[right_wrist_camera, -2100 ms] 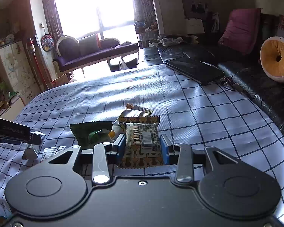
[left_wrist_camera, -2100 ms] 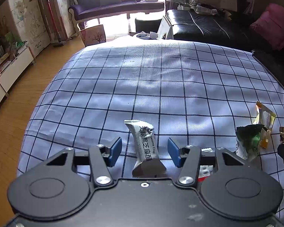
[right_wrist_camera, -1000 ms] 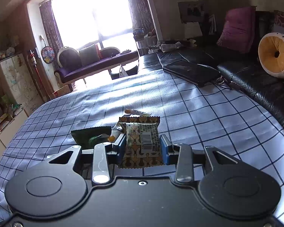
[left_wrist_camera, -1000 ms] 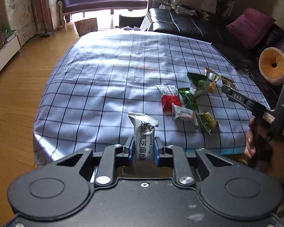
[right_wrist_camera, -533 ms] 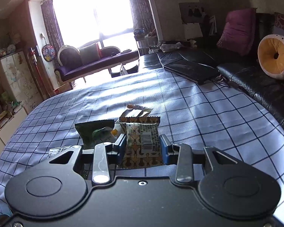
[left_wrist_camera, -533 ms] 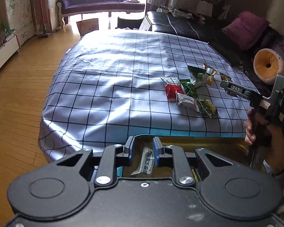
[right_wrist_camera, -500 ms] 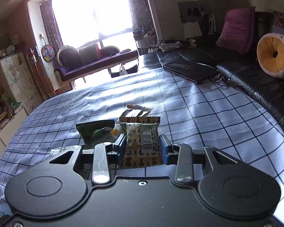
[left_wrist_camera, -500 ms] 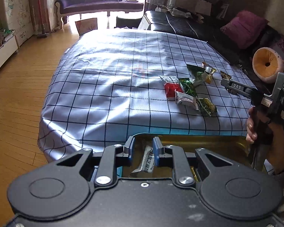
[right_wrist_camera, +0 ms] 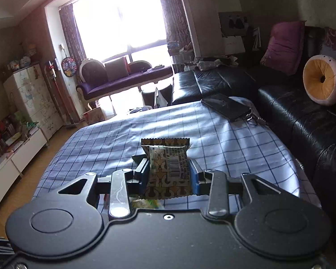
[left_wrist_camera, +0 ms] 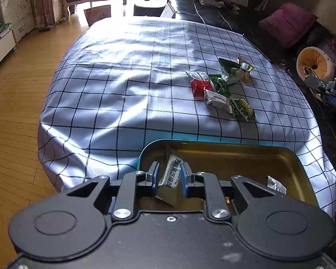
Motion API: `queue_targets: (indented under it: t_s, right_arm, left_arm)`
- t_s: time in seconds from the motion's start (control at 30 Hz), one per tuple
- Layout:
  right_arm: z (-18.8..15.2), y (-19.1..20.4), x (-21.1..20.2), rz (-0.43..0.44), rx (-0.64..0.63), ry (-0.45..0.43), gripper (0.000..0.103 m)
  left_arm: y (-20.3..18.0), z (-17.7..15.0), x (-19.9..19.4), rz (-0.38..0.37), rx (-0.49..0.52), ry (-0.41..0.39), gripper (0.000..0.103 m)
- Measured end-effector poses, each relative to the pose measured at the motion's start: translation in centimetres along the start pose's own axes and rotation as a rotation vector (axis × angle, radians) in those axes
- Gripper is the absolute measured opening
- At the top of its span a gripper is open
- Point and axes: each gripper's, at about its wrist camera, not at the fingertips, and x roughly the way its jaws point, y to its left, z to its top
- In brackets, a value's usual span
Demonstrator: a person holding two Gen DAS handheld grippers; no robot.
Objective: Organize snacks
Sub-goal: 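Carry both packets back over the gold tray with both tools, then open the left tool to drop the white bar while the right drops the biscuit packet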
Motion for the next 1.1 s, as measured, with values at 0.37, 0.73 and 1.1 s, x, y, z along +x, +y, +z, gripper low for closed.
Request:
queue_targets:
  t_s: [0.37,0.73,1.1]
  right_arm:
    - [-5.0,0.3,-1.8,0.069,0.089,0.34,0.046]
    - [-7.2,2.2,-3.4,0.053,-0.066,0.34,0.048]
    - [-8.0,3.6,-3.6,0.05,-0.187,0.328,0.051]
  left_arm:
    - [-1.0,-0.9,1.2,0.002,0.037,0.057,0.02]
    - [-1.7,-1.4,1.3,0.027,0.059,0.054,0.026]
    - [-2.0,-1.6,1.3,0.035,0.076,0.052,0.034]
